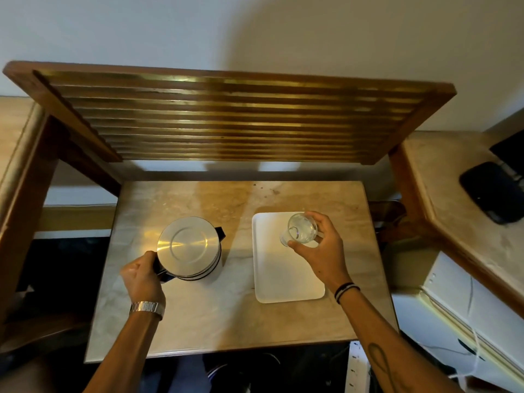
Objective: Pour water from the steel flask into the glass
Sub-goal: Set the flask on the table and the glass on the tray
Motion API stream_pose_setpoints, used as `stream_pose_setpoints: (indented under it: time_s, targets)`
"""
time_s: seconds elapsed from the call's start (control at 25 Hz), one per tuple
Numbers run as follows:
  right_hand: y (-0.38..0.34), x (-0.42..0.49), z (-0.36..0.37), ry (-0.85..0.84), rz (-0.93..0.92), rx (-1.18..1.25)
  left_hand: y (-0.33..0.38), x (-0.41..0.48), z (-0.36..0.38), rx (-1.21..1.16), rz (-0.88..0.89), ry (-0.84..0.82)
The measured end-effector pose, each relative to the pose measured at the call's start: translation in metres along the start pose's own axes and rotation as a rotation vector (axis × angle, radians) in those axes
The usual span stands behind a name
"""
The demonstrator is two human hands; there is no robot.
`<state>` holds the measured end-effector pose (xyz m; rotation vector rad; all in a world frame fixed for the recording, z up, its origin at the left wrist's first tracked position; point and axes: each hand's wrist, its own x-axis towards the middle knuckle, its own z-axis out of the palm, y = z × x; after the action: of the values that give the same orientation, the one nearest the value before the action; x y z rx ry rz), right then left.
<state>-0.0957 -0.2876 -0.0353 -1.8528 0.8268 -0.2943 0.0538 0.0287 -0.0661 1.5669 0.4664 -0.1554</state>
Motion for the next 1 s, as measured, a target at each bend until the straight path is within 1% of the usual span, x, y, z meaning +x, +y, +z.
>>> stream_pose_setpoints:
  time_s: [0.24,0.44,0.56,0.8,0.92,1.0]
  targets:
    - [0.048,0.012,0.018,-0.004,0.061,-0.051,-0.021,0.006,-0.007,-0.009,0.065,0.019]
    - [0.085,0.010,0.037,-0.040,0.110,-0.084,-0.032,0.006,-0.008,0.005,0.092,0.028]
    - [0.094,0.008,0.047,-0.043,0.110,-0.087,-0.033,0.008,-0.009,0.001,0.087,0.051]
    - [0.106,0.011,0.056,-0.020,0.149,-0.076,-0.030,0.005,-0.005,0.001,0.109,0.018]
    - [0.108,0.004,0.060,-0.024,0.148,-0.080,-0.031,0.001,-0.009,-0.003,0.116,0.039]
    - [0.104,0.009,0.059,-0.050,0.155,-0.068,-0.029,0.008,-0.010,0.024,0.116,-0.012]
